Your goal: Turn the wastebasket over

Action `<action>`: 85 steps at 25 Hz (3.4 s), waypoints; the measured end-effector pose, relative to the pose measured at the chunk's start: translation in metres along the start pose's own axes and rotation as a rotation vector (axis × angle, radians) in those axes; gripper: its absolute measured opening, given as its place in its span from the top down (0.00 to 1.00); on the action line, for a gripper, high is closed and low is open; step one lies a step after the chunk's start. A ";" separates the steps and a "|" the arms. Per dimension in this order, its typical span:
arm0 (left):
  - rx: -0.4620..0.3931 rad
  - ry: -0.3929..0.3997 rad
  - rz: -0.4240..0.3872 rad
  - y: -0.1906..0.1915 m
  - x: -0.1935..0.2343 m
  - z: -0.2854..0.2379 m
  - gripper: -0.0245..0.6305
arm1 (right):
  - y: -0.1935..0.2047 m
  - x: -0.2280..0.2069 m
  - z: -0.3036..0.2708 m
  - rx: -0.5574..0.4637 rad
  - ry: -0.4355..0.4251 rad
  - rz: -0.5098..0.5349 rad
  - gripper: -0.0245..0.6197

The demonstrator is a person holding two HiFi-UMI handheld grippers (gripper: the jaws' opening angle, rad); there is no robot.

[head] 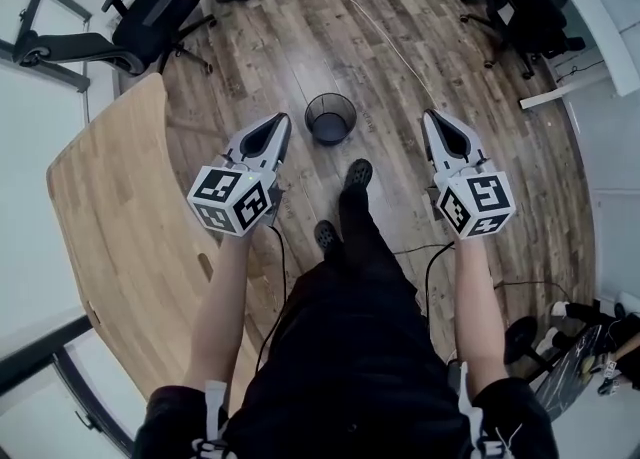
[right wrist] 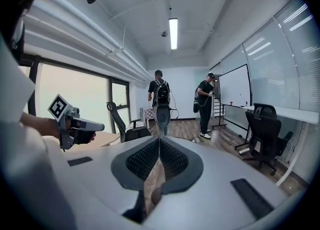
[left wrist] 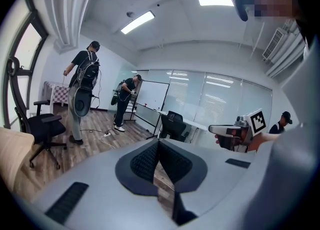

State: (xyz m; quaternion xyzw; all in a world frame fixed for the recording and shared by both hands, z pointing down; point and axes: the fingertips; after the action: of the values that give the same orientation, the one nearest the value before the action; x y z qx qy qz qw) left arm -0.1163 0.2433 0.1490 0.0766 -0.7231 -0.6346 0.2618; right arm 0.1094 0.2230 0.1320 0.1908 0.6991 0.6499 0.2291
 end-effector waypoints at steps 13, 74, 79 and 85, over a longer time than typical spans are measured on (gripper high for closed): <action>0.105 -0.005 -0.016 0.016 0.041 -0.056 0.94 | 0.035 -0.019 -0.083 0.026 -0.028 -0.035 0.91; 0.983 0.076 0.264 0.561 0.323 -0.215 0.93 | 0.650 -0.076 -0.210 0.984 0.025 -0.331 0.91; 1.004 0.089 0.205 0.607 0.343 -0.214 0.93 | 0.693 -0.085 -0.216 0.994 0.083 -0.366 0.91; 0.995 0.118 0.248 0.624 0.351 -0.221 0.86 | 0.713 -0.098 -0.223 1.009 0.157 -0.420 0.91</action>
State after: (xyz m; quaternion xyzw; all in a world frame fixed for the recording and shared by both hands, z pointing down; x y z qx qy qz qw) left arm -0.1723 0.0081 0.8581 0.1415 -0.9251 -0.1723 0.3074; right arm 0.0409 0.0429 0.8606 0.0843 0.9619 0.1869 0.1810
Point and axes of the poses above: the fingertips, and each gripper's own axes: z backward along the fingers, x to its left, y out of its underside, and after that the axes turned 12 degrees about -x, right-handed
